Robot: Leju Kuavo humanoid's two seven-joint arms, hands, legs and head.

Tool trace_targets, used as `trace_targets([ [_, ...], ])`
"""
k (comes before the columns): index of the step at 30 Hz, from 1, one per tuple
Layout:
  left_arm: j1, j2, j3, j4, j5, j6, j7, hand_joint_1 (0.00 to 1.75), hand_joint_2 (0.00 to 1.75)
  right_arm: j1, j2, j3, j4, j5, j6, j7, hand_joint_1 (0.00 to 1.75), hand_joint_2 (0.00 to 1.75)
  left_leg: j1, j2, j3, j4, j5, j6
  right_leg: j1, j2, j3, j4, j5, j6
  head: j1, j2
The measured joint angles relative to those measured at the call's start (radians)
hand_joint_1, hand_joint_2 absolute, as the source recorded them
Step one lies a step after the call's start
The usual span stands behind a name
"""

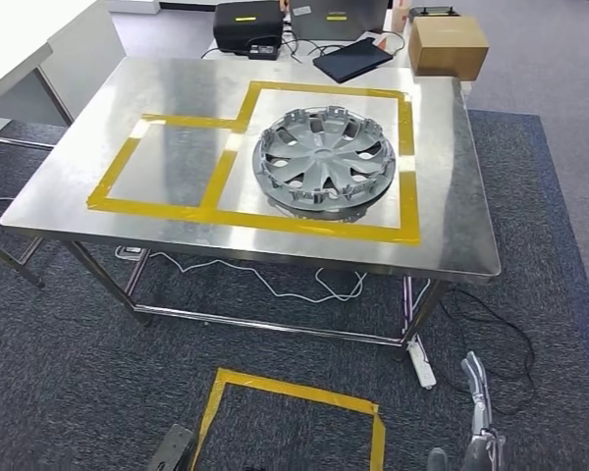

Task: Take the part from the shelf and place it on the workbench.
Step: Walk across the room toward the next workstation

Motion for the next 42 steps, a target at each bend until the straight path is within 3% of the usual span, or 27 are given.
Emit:
trace_targets([
  [2, -0.002, 0.002, 0.000, 0.000, 0.003, -0.006, 0.001, 0.00, 0.00, -0.009, 0.011, -0.021, 0.045, -0.080, 0.002, -0.007, 0.00, 0.00, 0.000, 0.008, 0.054, -0.036, 0.069, -0.001, 0.000, -0.015, -0.024, 0.003, 0.020, 0.006, -0.002, 0.000],
  [3, -0.004, 0.002, 0.000, 0.000, 0.006, -0.005, 0.000, 0.00, 0.00, -0.012, 0.019, -0.039, 0.076, -0.127, 0.009, -0.018, 0.00, 0.00, 0.000, 0.027, 0.110, -0.103, 0.085, 0.000, 0.001, -0.023, -0.034, 0.006, 0.028, 0.010, -0.004, 0.000],
  [5, -0.006, 0.001, 0.003, 0.000, 0.013, 0.003, -0.003, 0.00, 0.00, -0.020, 0.042, -0.095, 0.155, -0.217, 0.048, -0.063, 0.00, 0.00, -0.001, 0.060, 0.218, -0.257, 0.066, 0.009, 0.006, -0.042, -0.046, 0.018, 0.037, 0.020, -0.007, 0.000],
  [6, -0.007, 0.000, 0.005, 0.000, 0.016, 0.008, -0.004, 0.00, 0.00, -0.027, 0.060, -0.137, 0.209, -0.249, 0.083, -0.098, 0.00, 0.00, -0.002, 0.066, 0.249, -0.308, 0.047, 0.017, 0.008, -0.053, -0.051, 0.025, 0.041, 0.026, -0.008, 0.000],
  [7, -0.005, 0.000, 0.008, 0.000, 0.019, 0.014, -0.006, 0.00, 0.00, -0.038, 0.080, -0.188, 0.269, -0.267, 0.125, -0.138, 0.00, 0.00, -0.003, 0.058, 0.255, -0.332, 0.036, 0.026, 0.009, -0.066, -0.055, 0.029, 0.045, 0.031, -0.008, 0.000],
  [8, -0.001, 0.000, 0.013, 0.000, 0.023, 0.018, -0.007, 0.00, 0.00, -0.055, 0.103, -0.249, 0.339, -0.268, 0.169, -0.180, 0.00, 0.00, -0.002, 0.049, 0.250, -0.338, 0.034, 0.036, 0.007, -0.070, -0.060, 0.032, 0.047, 0.038, -0.007, 0.000],
  [10, 0.013, 0.000, 0.021, 0.000, 0.030, 0.024, -0.009, 0.00, 0.00, -0.100, 0.148, -0.386, 0.487, -0.244, 0.246, -0.251, 0.00, 0.00, -0.001, 0.030, 0.239, -0.339, 0.044, 0.053, 0.002, -0.042, -0.077, 0.068, 0.018, 0.051, -0.004, 0.000],
  [12, 0.020, 0.000, 0.029, 0.000, 0.035, 0.028, -0.012, 0.00, 0.00, -0.150, 0.192, -0.540, 0.646, -0.204, 0.305, -0.298, 0.00, 0.00, -0.003, 0.010, 0.225, -0.339, 0.058, 0.064, 0.000, 0.002, -0.124, 0.185, -0.055, 0.059, 0.001, 0.000],
  [13, 0.021, -0.001, 0.033, 0.000, 0.038, 0.030, -0.013, 0.00, 0.00, -0.173, 0.214, -0.621, 0.728, -0.181, 0.329, -0.313, 0.00, 0.00, -0.006, -0.002, 0.216, -0.338, 0.065, 0.067, 0.000, 0.011, -0.150, 0.254, -0.088, 0.059, 0.004, 0.000],
  [14, 0.023, -0.001, 0.039, 0.000, 0.041, 0.032, -0.013, 0.00, 0.00, -0.195, 0.232, -0.694, 0.800, -0.157, 0.347, -0.321, 0.00, 0.00, -0.009, -0.014, 0.209, -0.338, 0.071, 0.069, 0.001, 0.015, -0.168, 0.306, -0.109, 0.058, 0.007, 0.000],
  [15, 0.025, -0.001, 0.044, 0.000, 0.044, 0.034, -0.013, 0.00, 0.00, -0.216, 0.250, -0.763, 0.866, -0.131, 0.359, -0.325, 0.00, 0.00, -0.012, -0.025, 0.204, -0.337, 0.077, 0.069, 0.002, 0.017, -0.168, 0.319, -0.109, 0.054, 0.008, 0.000],
  [17, 0.030, 0.000, 0.054, 0.000, 0.050, 0.037, -0.012, 0.00, 0.00, -0.260, 0.276, -0.881, 0.978, -0.082, 0.371, -0.318, 0.00, 0.00, -0.016, -0.047, 0.198, -0.336, 0.084, 0.068, 0.004, 0.030, -0.103, 0.223, -0.058, 0.044, 0.008, 0.000],
  [19, 0.030, -0.002, 0.063, 0.000, 0.054, 0.038, -0.011, 0.00, 0.00, -0.307, 0.294, -0.984, 1.085, -0.052, 0.378, -0.293, 0.00, 0.00, -0.019, -0.066, 0.194, -0.335, 0.089, 0.064, 0.002, 0.071, -0.018, 0.078, -0.017, 0.032, 0.008, 0.000],
  [21, 0.027, -0.004, 0.072, 0.000, 0.060, 0.041, -0.008, 0.00, 0.00, -0.350, 0.301, -1.068, 1.192, -0.018, 0.372, -0.250, 0.00, 0.00, -0.017, -0.081, 0.185, -0.332, 0.095, 0.055, 0.003, 0.096, 0.016, 0.019, -0.013, 0.024, 0.007, 0.000],
  [23, 0.026, -0.005, 0.080, 0.000, 0.064, 0.050, -0.002, 0.00, 0.00, -0.389, 0.303, -1.139, 1.304, 0.031, 0.343, -0.190, 0.00, 0.00, -0.012, -0.098, 0.174, -0.330, 0.101, 0.042, 0.005, 0.080, 0.017, 0.013, -0.008, 0.015, 0.007, 0.000],
  [25, 0.027, -0.007, 0.088, 0.000, 0.064, 0.062, 0.003, 0.00, 0.00, -0.421, 0.305, -1.190, 1.401, 0.063, 0.311, -0.130, 0.00, 0.00, -0.012, -0.081, 0.155, -0.300, 0.079, 0.032, 0.002, 0.057, 0.016, 0.005, 0.000, 0.003, 0.003, 0.000],
  [28, 0.023, -0.008, 0.095, 0.000, 0.064, 0.070, 0.005, 0.00, 0.00, -0.455, 0.309, -1.239, 1.506, 0.073, 0.295, -0.087, 0.00, 0.00, -0.009, -0.022, 0.063, -0.117, -0.020, 0.014, 0.001, 0.016, 0.009, 0.002, 0.003, -0.004, -0.010, 0.000],
  [29, 0.023, -0.008, 0.097, 0.000, 0.064, 0.070, 0.006, 0.00, 0.00, -0.462, 0.310, -1.253, 1.533, 0.074, 0.293, -0.082, 0.00, 0.00, -0.007, -0.015, 0.035, -0.060, -0.040, 0.009, 0.001, 0.001, 0.007, 0.003, 0.003, -0.004, -0.012, 0.000],
  [30, 0.025, -0.008, 0.098, 0.000, 0.064, 0.071, 0.006, 0.00, 0.00, -0.468, 0.310, -1.265, 1.555, 0.075, 0.293, -0.078, 0.00, 0.00, -0.005, -0.011, 0.023, -0.034, -0.041, 0.006, 0.001, -0.014, 0.006, 0.004, 0.003, -0.004, -0.012, 0.000],
  [31, 0.026, -0.008, 0.099, 0.000, 0.064, 0.073, 0.006, 0.00, 0.00, -0.475, 0.311, -1.274, 1.573, 0.077, 0.293, -0.072, 0.00, 0.00, -0.003, -0.007, 0.031, -0.048, -0.021, 0.004, 0.001, -0.027, 0.005, 0.005, 0.003, -0.003, -0.012, 0.000],
  [32, 0.027, -0.008, 0.101, 0.000, 0.064, 0.075, 0.007, 0.00, 0.00, -0.481, 0.312, -1.282, 1.590, 0.081, 0.296, -0.063, 0.00, 0.00, -0.001, 0.002, 0.059, -0.100, 0.012, 0.002, 0.000, -0.039, 0.005, 0.006, 0.002, -0.002, -0.013, 0.000],
  [34, 0.025, -0.008, 0.104, -0.001, 0.065, 0.081, 0.011, 0.00, 0.00, -0.493, 0.315, -1.291, 1.617, 0.099, 0.308, -0.043, 0.00, 0.00, 0.000, 0.047, 0.137, -0.242, 0.072, 0.002, 0.004, -0.061, 0.004, 0.014, -0.002, 0.005, -0.016, 0.000],
  [35, 0.022, -0.009, 0.105, -0.001, 0.065, 0.084, 0.014, 0.00, 0.00, -0.497, 0.316, -1.294, 1.628, 0.110, 0.315, -0.036, 0.00, 0.00, -0.001, 0.063, 0.161, -0.291, 0.087, 0.007, 0.007, -0.070, 0.003, 0.018, -0.004, 0.010, -0.016, 0.000],
  [36, 0.020, -0.010, 0.106, -0.001, 0.064, 0.086, 0.017, 0.00, 0.00, -0.501, 0.316, -1.296, 1.637, 0.122, 0.319, -0.031, 0.00, 0.00, -0.003, 0.072, 0.171, -0.315, 0.092, 0.013, 0.010, -0.079, 0.002, 0.022, -0.006, 0.016, -0.016, 0.000],
  [38, 0.021, -0.011, 0.108, -0.001, 0.063, 0.091, 0.022, 0.00, 0.00, -0.508, 0.317, -1.297, 1.649, 0.142, 0.320, -0.027, 0.00, 0.00, -0.005, 0.051, 0.164, -0.318, 0.093, 0.031, 0.010, -0.096, 0.003, 0.024, -0.008, 0.026, -0.013, 0.000],
  [40, 0.024, -0.011, 0.111, -0.001, 0.062, 0.096, 0.027, 0.00, 0.00, -0.514, 0.317, -1.298, 1.657, 0.157, 0.317, -0.026, 0.00, 0.00, -0.003, 0.030, 0.160, -0.318, 0.099, 0.044, 0.005, -0.065, -0.008, 0.050, -0.031, 0.039, -0.010, 0.000],
  [42, 0.023, -0.011, 0.114, -0.001, 0.059, 0.100, 0.032, 0.00, 0.00, -0.517, 0.317, -1.298, 1.664, 0.168, 0.312, -0.027, 0.00, 0.00, 0.000, 0.008, 0.155, -0.319, 0.105, 0.055, 0.002, -0.007, -0.056, 0.157, -0.096, 0.047, -0.004, 0.000],
])
